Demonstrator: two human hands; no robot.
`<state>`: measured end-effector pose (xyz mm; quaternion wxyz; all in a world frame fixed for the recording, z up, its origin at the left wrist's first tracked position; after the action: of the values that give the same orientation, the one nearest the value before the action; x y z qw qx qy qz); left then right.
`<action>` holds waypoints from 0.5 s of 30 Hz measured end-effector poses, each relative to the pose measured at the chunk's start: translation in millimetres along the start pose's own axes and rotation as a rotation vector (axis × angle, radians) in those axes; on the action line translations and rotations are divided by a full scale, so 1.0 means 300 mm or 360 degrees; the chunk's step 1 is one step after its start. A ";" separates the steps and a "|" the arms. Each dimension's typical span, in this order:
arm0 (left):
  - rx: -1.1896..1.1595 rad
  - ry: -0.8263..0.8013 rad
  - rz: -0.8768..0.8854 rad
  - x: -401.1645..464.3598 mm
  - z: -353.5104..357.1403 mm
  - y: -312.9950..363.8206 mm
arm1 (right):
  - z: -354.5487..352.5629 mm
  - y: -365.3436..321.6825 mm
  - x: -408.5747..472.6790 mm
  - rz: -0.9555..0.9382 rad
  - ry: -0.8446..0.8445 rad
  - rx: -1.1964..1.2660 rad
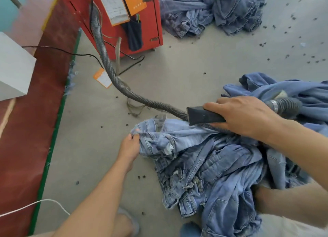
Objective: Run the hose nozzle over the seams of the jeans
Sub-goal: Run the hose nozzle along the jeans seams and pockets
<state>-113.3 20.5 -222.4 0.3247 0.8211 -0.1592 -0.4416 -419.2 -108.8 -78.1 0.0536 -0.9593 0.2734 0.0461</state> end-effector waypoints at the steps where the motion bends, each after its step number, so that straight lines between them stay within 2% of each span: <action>1: -0.0391 -0.0161 -0.0088 0.006 0.006 0.008 | 0.003 0.006 0.006 -0.0038 0.0001 -0.0074; 2: -0.0693 -0.0384 -0.0165 0.009 0.014 0.015 | 0.011 0.010 0.013 -0.0058 -0.0009 -0.0129; 3: -0.0836 -0.0604 -0.0234 0.003 0.023 0.029 | 0.023 0.011 0.019 -0.0063 -0.0021 -0.0186; 5: -0.0830 -0.0864 -0.0326 -0.014 0.062 0.041 | 0.049 0.003 0.026 -0.0036 -0.0010 -0.0277; 9: -0.0803 -0.1053 -0.0578 -0.038 0.175 0.003 | 0.113 -0.018 0.023 0.0048 -0.0129 -0.0437; 13: -0.0607 -0.1123 -0.0482 -0.030 0.247 0.004 | 0.150 -0.015 0.016 0.0035 -0.0318 -0.0462; 15: -0.0868 -0.1173 -0.0508 -0.019 0.258 0.008 | 0.144 0.003 0.017 0.0075 -0.0331 -0.0450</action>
<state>-180.4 -8.5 -248.1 0.3783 0.5092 -0.0140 -0.7729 -417.8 -106.7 -121.6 -0.0551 -0.9407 0.2794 0.1844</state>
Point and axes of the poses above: each hand's wrist, its own x-axis towards the middle knuckle, its own z-axis out of the palm, y = z × x, the point moved 2 cm from there along x, towards the middle knuckle, and after that the axes turned 9 degrees about -z, right-handed, at the moved point
